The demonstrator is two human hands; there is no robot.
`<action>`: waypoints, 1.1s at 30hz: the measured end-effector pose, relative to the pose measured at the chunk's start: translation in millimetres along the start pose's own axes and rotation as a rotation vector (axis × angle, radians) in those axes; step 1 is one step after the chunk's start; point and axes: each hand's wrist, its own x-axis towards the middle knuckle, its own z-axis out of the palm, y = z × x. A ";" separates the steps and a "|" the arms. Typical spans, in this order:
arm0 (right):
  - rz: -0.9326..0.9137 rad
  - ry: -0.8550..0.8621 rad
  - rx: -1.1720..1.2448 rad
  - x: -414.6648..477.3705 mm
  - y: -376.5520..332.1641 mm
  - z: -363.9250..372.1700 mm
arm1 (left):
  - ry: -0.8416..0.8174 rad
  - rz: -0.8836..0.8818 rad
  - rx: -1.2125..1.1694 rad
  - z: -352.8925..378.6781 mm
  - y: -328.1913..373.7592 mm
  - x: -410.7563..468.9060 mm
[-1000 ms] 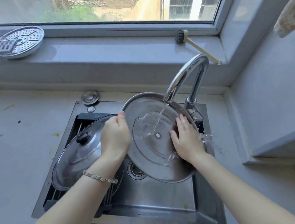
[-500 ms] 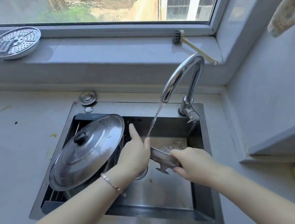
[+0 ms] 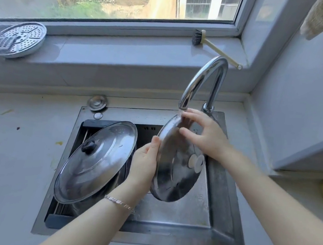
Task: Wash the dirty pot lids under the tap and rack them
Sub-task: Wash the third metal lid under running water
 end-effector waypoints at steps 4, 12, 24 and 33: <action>0.311 0.083 -0.161 6.3 7.3 55.4 | 0.193 -0.159 -0.119 4.7 5.6 8.5; -0.060 -0.047 -0.295 -22.6 -27.8 91.8 | 0.287 -0.172 -0.136 1.1 12.3 12.8; 0.006 0.038 -0.152 -1.8 -53.6 91.4 | 0.327 -0.092 -0.179 -0.2 17.4 13.8; 0.139 -0.027 -0.145 10.1 -59.1 89.9 | 0.359 -0.051 -0.154 0.0 16.5 10.2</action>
